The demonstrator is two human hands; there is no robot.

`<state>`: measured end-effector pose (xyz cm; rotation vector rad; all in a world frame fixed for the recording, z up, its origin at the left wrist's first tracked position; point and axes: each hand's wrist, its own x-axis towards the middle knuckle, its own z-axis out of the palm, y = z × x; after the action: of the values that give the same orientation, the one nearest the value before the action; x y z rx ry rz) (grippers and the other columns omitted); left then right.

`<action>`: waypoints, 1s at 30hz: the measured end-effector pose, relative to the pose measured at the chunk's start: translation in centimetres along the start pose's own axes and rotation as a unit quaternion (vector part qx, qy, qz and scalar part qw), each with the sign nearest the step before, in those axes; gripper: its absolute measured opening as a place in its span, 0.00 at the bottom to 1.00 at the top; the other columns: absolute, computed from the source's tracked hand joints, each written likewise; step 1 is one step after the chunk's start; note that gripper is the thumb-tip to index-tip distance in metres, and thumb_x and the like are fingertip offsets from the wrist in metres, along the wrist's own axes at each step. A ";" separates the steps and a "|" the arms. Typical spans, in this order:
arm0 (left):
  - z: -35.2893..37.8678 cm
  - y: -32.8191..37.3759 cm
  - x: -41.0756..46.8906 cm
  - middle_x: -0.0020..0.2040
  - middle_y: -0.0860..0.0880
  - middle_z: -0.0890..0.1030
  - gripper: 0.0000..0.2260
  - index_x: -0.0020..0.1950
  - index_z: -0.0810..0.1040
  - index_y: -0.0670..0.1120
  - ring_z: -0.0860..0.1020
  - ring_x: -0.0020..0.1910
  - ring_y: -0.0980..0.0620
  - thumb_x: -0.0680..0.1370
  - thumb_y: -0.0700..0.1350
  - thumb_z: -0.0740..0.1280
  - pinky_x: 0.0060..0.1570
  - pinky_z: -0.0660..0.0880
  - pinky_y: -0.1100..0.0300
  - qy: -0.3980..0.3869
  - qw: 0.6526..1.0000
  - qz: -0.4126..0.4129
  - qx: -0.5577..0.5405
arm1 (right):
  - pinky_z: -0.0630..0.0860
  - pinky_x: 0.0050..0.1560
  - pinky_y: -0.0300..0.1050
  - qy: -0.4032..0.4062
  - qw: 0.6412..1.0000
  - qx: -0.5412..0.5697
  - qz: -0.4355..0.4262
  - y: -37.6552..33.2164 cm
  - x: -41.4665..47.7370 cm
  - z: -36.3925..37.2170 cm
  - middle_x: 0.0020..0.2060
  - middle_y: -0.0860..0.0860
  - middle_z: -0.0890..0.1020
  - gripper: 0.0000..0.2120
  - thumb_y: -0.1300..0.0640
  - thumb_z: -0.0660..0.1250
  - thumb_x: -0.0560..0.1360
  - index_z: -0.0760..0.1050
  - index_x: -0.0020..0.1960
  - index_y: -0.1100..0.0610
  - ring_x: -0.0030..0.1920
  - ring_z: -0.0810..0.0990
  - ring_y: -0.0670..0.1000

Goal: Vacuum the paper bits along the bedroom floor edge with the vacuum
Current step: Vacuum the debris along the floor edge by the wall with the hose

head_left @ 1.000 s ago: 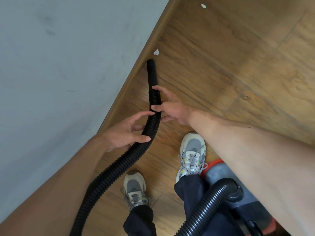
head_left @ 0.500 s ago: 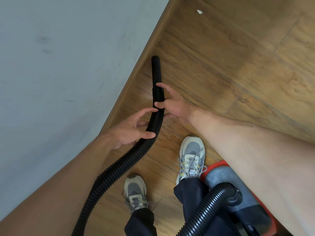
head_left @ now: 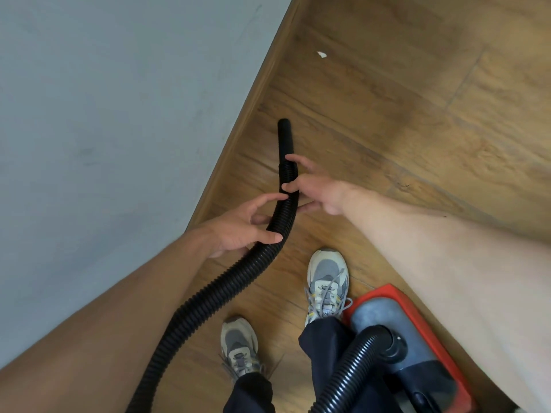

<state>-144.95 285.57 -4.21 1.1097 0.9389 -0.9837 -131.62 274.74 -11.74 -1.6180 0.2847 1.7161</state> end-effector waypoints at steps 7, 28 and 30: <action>-0.4 4.6 -0.9 0.56 0.56 0.77 0.34 0.74 0.64 0.65 0.80 0.54 0.52 0.78 0.34 0.69 0.43 0.83 0.48 0.003 0.997 -0.009 0.076 | 0.83 0.40 0.52 0.026 0.999 0.036 0.021 -2.7 -0.9 -1.0 0.67 0.55 0.75 0.33 0.67 0.66 0.78 0.64 0.74 0.40 0.59 0.80 0.59; -0.4 5.7 0.4 0.58 0.56 0.78 0.32 0.74 0.64 0.64 0.80 0.54 0.53 0.78 0.35 0.68 0.42 0.81 0.53 -0.015 0.998 -0.007 0.053 | 0.82 0.46 0.56 0.072 0.997 0.036 0.021 -3.7 -0.4 -1.8 0.62 0.56 0.78 0.31 0.68 0.64 0.78 0.66 0.72 0.40 0.56 0.81 0.57; -0.8 6.0 0.5 0.59 0.54 0.78 0.31 0.73 0.65 0.64 0.80 0.54 0.53 0.79 0.35 0.68 0.40 0.80 0.55 -0.014 0.999 -0.004 0.046 | 0.82 0.45 0.55 0.073 0.997 0.035 0.017 -4.4 -0.4 -1.7 0.62 0.56 0.77 0.31 0.69 0.64 0.78 0.66 0.73 0.40 0.57 0.80 0.58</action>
<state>-139.13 287.17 -3.21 1.1666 0.8841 -1.0543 -127.51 276.59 -10.29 -1.6981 0.4423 1.5970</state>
